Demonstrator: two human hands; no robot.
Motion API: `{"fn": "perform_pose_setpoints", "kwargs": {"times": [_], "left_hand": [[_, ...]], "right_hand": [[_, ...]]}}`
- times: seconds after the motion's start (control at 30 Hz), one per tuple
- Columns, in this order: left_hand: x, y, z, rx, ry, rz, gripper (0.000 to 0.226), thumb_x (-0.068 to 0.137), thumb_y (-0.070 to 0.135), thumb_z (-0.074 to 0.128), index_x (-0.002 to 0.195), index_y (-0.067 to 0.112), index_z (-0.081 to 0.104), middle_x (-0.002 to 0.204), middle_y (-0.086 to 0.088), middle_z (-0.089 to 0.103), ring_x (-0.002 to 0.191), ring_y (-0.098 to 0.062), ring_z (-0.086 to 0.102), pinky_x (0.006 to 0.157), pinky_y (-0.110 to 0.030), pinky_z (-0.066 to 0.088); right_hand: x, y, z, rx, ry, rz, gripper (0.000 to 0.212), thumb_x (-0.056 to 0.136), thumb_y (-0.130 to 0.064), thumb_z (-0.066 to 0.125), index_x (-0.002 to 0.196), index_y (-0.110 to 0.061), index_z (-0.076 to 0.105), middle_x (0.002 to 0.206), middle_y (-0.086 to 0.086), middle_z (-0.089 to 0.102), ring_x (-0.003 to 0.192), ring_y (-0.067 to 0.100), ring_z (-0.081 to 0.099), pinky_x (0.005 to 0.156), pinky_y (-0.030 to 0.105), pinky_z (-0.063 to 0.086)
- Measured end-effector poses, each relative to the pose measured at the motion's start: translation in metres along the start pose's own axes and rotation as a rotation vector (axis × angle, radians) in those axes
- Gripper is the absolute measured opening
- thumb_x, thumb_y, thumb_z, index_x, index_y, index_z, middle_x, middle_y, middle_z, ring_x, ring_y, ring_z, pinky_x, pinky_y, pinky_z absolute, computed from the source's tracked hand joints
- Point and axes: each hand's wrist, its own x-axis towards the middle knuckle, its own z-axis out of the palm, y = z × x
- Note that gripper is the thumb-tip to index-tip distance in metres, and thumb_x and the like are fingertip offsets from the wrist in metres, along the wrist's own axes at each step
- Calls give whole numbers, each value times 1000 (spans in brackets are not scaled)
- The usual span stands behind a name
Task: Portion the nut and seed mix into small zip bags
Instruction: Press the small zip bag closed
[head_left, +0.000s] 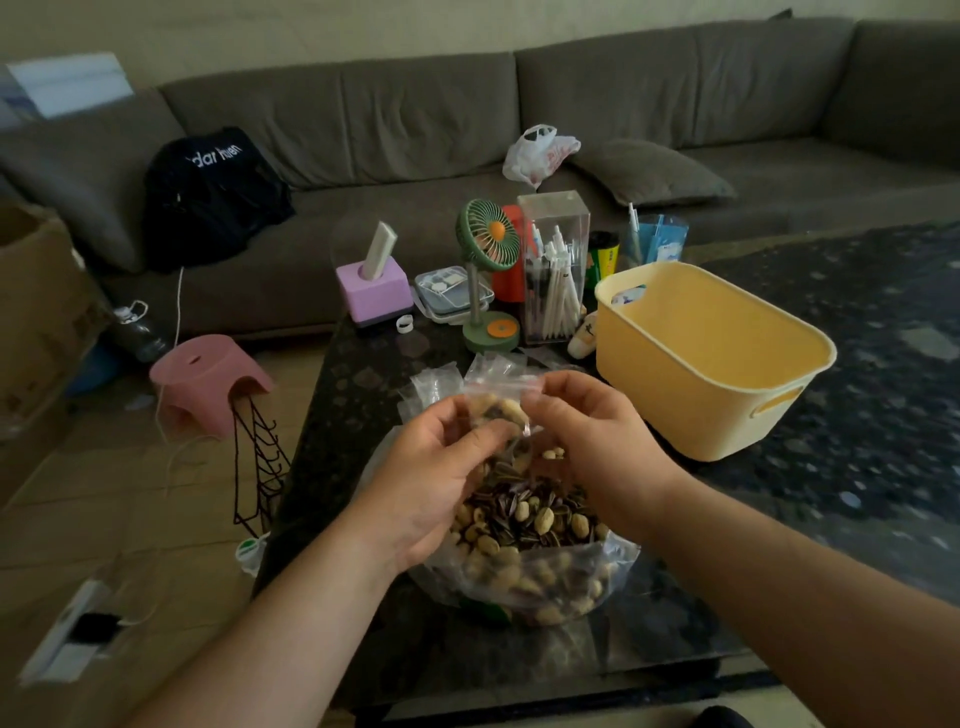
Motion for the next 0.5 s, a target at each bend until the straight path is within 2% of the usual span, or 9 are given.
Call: {"fn": "perform_pose_setpoints", "kwargs": {"times": [0.07, 0.17, 0.3, 0.4, 0.5], "left_hand": [[1, -1, 1, -11, -26, 28, 51, 78, 11, 77, 128, 7, 68, 123, -14, 76, 118, -27, 73, 102, -38, 55], [1, -3, 2, -62, -65, 39, 55, 74, 4, 77, 128, 7, 65, 122, -16, 75, 115, -27, 73, 95, -33, 58], [0, -4, 6, -20, -45, 58, 56, 75, 8, 80, 128, 11, 64, 119, -15, 77, 115, -28, 74, 90, -32, 60], [0, -1, 9, -16, 14, 111, 59, 74, 14, 82, 130, 15, 64, 120, -12, 77, 117, -27, 73, 97, -36, 57], [-3, 2, 12, -29, 12, 112, 57, 77, 19, 79, 132, 17, 63, 119, -11, 78, 115, -27, 74, 92, -35, 58]], "right_hand": [[3, -4, -1, -60, 21, -76, 13, 98, -23, 72, 102, -10, 72, 89, 9, 72, 78, 22, 69, 82, 54, 62], [7, -11, -2, -70, 48, -127, 15, 96, -22, 74, 91, -8, 74, 90, 20, 75, 81, 31, 70, 87, 64, 58], [8, -18, -5, -82, 44, -156, 14, 92, -24, 76, 90, -10, 76, 94, 26, 74, 83, 35, 69, 88, 67, 57], [10, -22, -6, -71, 54, -161, 12, 94, -18, 74, 96, -7, 74, 94, 21, 76, 85, 33, 74, 88, 60, 61], [10, -27, -8, -94, 72, -188, 8, 96, -15, 71, 94, -7, 74, 93, 22, 76, 91, 42, 75, 88, 59, 62]]}}
